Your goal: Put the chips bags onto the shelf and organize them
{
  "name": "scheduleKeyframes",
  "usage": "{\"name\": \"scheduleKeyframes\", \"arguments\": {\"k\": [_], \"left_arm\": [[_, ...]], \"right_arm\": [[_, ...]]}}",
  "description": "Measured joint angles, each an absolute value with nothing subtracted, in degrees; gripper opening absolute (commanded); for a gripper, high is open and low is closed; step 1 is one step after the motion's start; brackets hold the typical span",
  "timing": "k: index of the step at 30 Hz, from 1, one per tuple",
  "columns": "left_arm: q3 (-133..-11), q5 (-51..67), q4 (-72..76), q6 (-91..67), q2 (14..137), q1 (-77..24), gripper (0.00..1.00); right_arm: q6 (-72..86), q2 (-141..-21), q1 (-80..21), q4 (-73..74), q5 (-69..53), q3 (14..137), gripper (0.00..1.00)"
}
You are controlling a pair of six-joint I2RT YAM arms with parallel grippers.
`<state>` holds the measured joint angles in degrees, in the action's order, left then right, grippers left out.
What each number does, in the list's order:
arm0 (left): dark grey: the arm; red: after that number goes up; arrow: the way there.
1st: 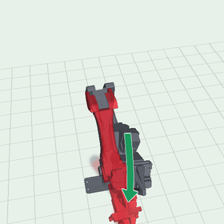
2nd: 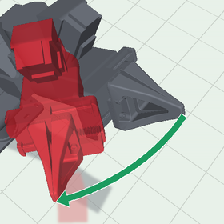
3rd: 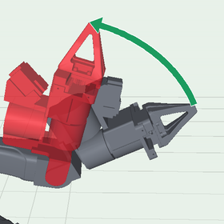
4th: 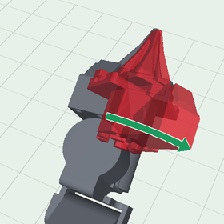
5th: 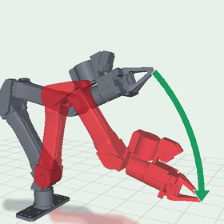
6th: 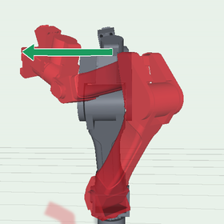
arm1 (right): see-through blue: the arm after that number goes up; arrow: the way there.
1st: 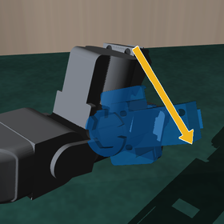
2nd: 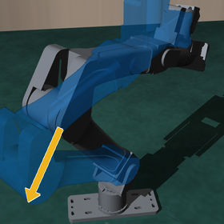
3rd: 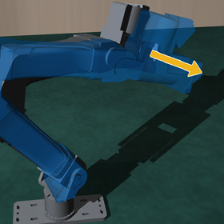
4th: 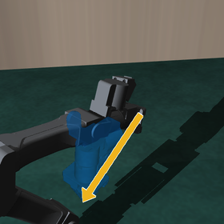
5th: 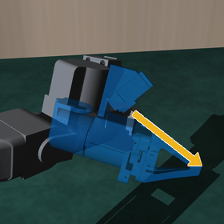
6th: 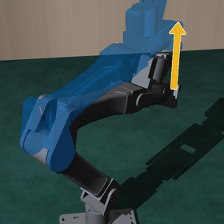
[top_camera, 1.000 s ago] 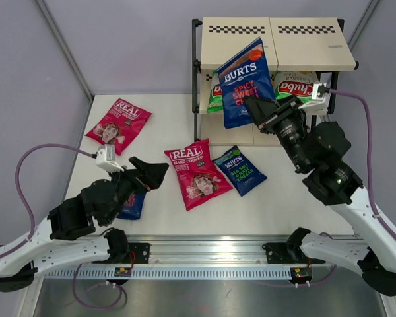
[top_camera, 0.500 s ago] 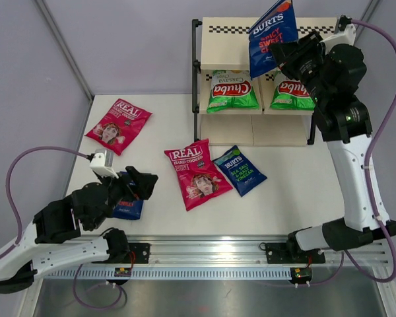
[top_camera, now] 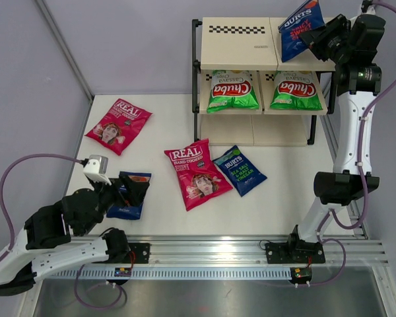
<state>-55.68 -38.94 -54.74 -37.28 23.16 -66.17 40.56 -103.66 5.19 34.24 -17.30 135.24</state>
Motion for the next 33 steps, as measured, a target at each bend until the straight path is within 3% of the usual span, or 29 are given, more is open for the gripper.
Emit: {"name": "scheduleKeyframes", "arguments": {"k": [13,14,15,21,26,29,33], "left_arm": [[-51.8,-39.9,-55.7,-35.7,20.7,-66.2,0.99],[-51.6,-39.9,-55.7,-35.7,20.5,-66.2,0.99],[-51.5,-39.9,-55.7,-35.7,20.4,-66.2,0.99],[-51.0,-39.9,-55.7,-35.6,19.1,-66.2,0.99],[-51.0,-39.9,-55.6,-35.6,18.3,-66.2,0.99],[-50.9,-39.9,-55.6,-35.6,18.3,-66.2,0.99],[-50.4,-39.9,-55.6,-35.6,18.1,-66.2,0.99]], "right_arm": [[37.9,-110.8,12.5,37.8,-21.1,142.5,0.31],[37.4,-111.0,12.9,38.1,-21.1,142.7,0.34],[37.1,-111.2,13.2,38.7,-21.1,142.9,0.44],[35.1,-111.7,14.0,40.6,-21.1,143.0,0.51],[31.8,-111.8,14.0,42.1,-18.9,144.8,0.70],[29.2,-111.7,14.0,43.0,-16.0,145.5,0.77],[26.1,-111.5,14.0,43.7,-11.3,145.8,0.78]]}}
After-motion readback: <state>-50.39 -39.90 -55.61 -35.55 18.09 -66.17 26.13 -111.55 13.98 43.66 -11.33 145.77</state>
